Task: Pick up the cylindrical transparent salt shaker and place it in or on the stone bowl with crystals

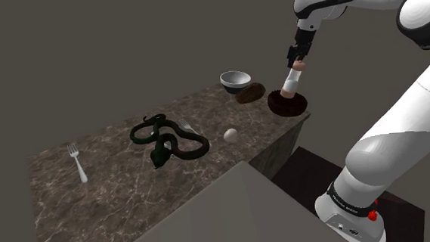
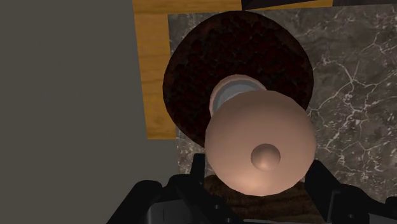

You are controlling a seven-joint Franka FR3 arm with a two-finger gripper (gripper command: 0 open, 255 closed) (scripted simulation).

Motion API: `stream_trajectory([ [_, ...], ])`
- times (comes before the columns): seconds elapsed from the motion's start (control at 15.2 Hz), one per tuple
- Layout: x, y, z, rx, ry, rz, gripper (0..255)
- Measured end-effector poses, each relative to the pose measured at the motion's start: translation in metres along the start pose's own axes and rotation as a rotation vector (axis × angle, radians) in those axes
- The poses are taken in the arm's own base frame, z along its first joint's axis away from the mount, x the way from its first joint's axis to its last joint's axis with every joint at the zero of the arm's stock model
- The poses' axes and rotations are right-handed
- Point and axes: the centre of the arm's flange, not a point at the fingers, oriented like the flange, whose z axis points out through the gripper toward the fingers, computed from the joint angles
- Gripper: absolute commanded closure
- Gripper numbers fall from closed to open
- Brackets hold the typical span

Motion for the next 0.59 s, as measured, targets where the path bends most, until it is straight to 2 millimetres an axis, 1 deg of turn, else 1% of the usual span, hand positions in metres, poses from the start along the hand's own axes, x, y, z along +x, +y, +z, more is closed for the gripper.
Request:
stream_trajectory([
  [0.13,0.0000,0.0000,0.0001,0.000,0.000,0.000,255],
  [0.2,0.0000,0.0000,0.0001,0.000,0.000,0.000,0],
  [0.59,0.0000,0.0000,0.0000,0.000,0.000,0.000,0],
])
